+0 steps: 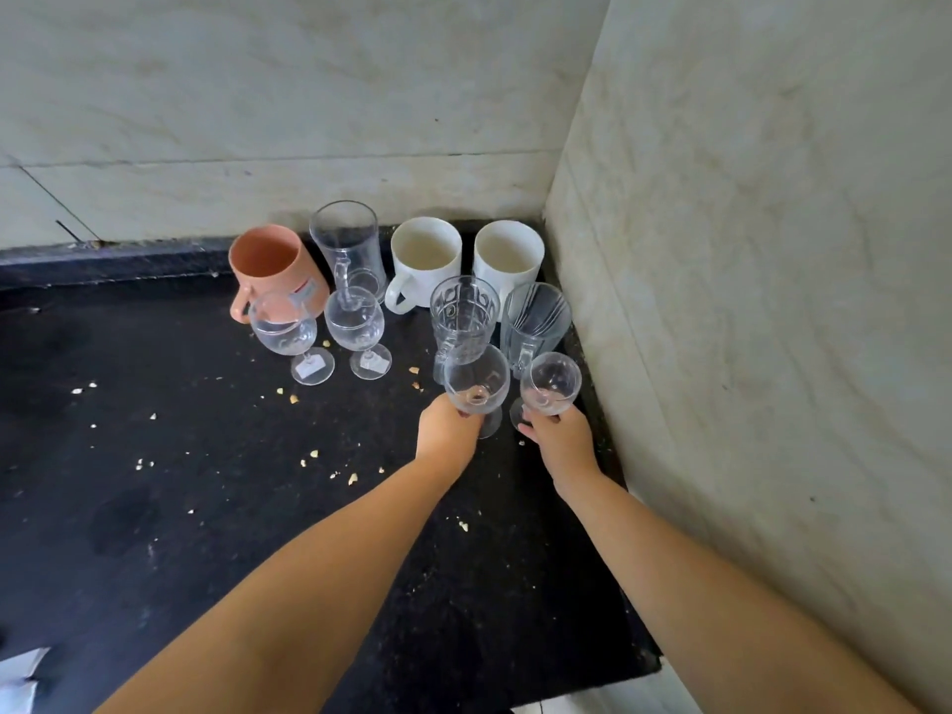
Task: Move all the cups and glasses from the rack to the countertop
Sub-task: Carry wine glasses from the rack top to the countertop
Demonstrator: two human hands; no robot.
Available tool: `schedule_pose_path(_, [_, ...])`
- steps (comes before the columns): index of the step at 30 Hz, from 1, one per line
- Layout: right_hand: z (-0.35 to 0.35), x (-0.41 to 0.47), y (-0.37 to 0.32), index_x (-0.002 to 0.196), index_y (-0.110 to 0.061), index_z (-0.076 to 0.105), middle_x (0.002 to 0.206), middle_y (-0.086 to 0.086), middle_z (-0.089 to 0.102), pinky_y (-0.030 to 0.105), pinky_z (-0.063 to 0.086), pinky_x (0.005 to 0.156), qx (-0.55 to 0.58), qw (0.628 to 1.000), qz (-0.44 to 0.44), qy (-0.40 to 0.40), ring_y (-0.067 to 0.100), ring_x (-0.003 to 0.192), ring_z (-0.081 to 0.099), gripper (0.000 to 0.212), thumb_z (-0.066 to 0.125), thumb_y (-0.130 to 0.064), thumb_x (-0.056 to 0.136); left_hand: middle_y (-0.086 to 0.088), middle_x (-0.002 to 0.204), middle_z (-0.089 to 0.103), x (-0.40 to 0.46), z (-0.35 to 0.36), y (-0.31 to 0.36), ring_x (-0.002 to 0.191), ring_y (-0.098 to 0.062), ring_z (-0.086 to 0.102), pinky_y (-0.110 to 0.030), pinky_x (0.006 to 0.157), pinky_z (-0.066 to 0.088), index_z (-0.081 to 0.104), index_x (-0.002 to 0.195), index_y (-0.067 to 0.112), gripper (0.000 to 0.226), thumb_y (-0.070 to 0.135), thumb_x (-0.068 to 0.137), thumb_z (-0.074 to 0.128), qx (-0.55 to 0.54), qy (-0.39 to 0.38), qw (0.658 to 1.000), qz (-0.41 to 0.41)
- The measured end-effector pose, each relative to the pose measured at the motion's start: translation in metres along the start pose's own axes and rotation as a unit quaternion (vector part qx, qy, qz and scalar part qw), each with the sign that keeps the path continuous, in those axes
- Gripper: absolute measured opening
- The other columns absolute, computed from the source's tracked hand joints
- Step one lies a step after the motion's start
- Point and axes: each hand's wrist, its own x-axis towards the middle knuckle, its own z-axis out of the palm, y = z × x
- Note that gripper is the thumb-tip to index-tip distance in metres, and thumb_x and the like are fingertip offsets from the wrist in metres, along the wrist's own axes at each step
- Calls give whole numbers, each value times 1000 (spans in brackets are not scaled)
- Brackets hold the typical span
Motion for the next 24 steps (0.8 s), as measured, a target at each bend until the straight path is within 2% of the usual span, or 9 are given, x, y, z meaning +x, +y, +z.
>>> schedule_pose_path(2, [0,1,1,124,-2,58,113,13,64,41,53,97,-8,1000,-6,1,12,90,63,32,56,-6,92,9,65,57,-1,2,-3,62,-10,55,-21,50,40,54,62,25,28,33,88,55,-10,-6,1000,4])
schedule_pose_path(4, [1,2,1,124,-2,58,115,14,64,40,54,96,-16,1000,-11,6,11,90,63,33,56,-6,92,6,64,57,-1,4,-6,62,-13,53,-25,52,41,58,66,15,28,34,87,56,-6,-8,1000,20])
schedule_pose_path(8, [2,2,3,123,-5,59,115,13,64,40,54,95,-20,1000,-10,11,9,86,63,32,57,-10,92,6,67,58,-1,6,-8,65,-14,56,-27,57,45,57,66,22,25,32,89,54,-14,-5,1000,28])
schedule_pose_path(11, [2,3,4,121,-7,61,111,11,65,38,55,93,-21,1000,-2,15,10,86,64,30,58,-13,92,4,70,59,-1,5,-7,67,-15,56,-27,56,44,60,71,19,24,32,90,54,-12,-14,999,31])
schedule_pose_path(16, [-3,-1,6,114,-16,60,104,1,62,26,57,78,-9,1000,-11,2,12,91,63,25,57,-6,91,-7,83,63,-3,-5,-11,75,-19,54,-28,66,43,65,90,8,21,25,90,53,21,-27,998,60])
schedule_pose_path(18, [-8,-9,3,115,-15,57,111,2,60,23,56,73,-18,1000,-8,12,12,93,62,26,57,-4,91,-2,82,63,-7,-14,-11,74,-15,54,-26,65,42,64,102,12,18,21,90,54,31,-28,997,64])
schedule_pose_path(20, [-12,-19,-2,120,-14,54,116,4,58,22,55,70,-20,1000,-6,19,16,100,62,31,57,-2,91,3,82,60,-12,-26,-10,77,-15,55,-26,70,43,61,115,14,26,19,91,54,47,-23,996,66])
schedule_pose_path(22, [-15,-28,-12,122,-15,52,119,6,58,23,54,68,-21,999,-14,31,22,105,61,36,53,2,91,-4,102,66,-19,-39,-7,95,-22,60,-29,82,45,57,124,12,32,17,93,50,56,-19,996,67])
schedule_pose_path(24, [-16,-42,-27,129,-13,48,123,7,55,26,53,66,-32,998,-28,55,25,105,61,44,48,6,90,-8,118,64,-28,-56,-1,101,-26,60,-31,84,47,57,124,11,32,15,94,45,54,-12,995,80])
